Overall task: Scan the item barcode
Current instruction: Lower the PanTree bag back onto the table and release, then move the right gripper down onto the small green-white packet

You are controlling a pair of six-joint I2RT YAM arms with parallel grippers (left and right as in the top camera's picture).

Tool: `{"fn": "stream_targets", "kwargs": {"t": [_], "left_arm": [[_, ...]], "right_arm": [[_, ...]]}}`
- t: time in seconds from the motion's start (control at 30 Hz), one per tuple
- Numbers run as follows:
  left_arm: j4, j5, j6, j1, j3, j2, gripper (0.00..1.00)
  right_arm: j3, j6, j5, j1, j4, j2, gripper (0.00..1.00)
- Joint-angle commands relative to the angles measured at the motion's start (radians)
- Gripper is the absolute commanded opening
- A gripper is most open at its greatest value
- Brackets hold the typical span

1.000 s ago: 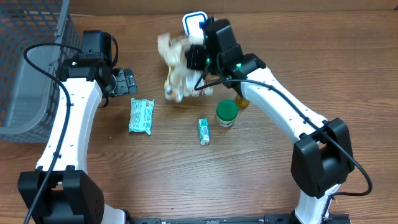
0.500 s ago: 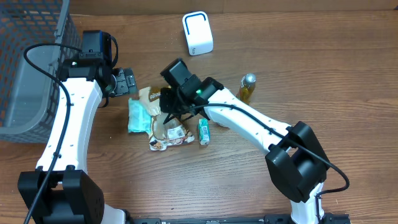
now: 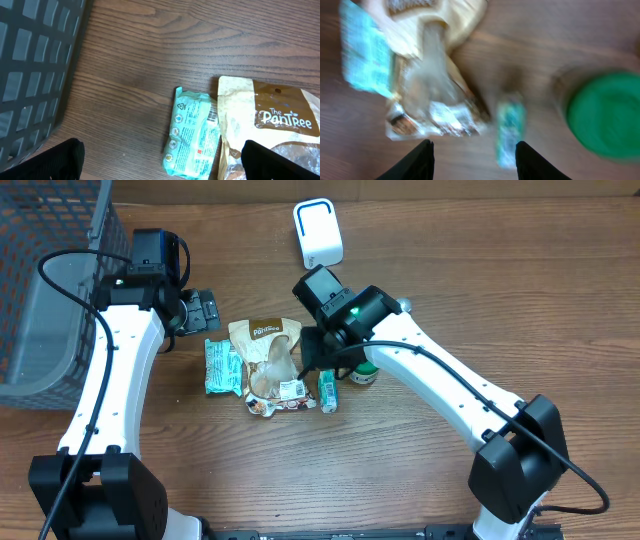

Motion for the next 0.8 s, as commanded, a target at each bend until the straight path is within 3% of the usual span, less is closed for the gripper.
{"fn": "stream_targets", "kwargs": {"t": [0.0,0.17,0.3,0.6,0.7,0.77], "left_arm": [[-0.002,-0.009,0.015,0.004,0.019,0.002,1.0],[-0.002,-0.009,0.015,0.004,0.019,0.002,0.99],[-0.002,-0.009,0.015,0.004,0.019,0.002,1.0],[-0.002,-0.009,0.014,0.004,0.019,0.002,1.0],[-0.002,-0.009,0.015,0.004,0.019,0.002,1.0],[-0.002,-0.009,0.014,0.004,0.019,0.002,1.0]], "right_arm": [[-0.035,-0.023,0.05,0.004,-0.037,-0.01,0.5],[-0.158,-0.023,0.04,0.017,0.014,-0.007,0.5],[-0.268,-0.023,-0.031,0.034,0.16,-0.006,0.5],[-0.314,-0.023,0.069,0.069,0.243,0.004,0.49],[-0.314,-0.023,0.105,0.069,0.244,0.016,0.45],[-0.314,-0.023,0.105,0.069,0.243,0.029,0.34]]}}
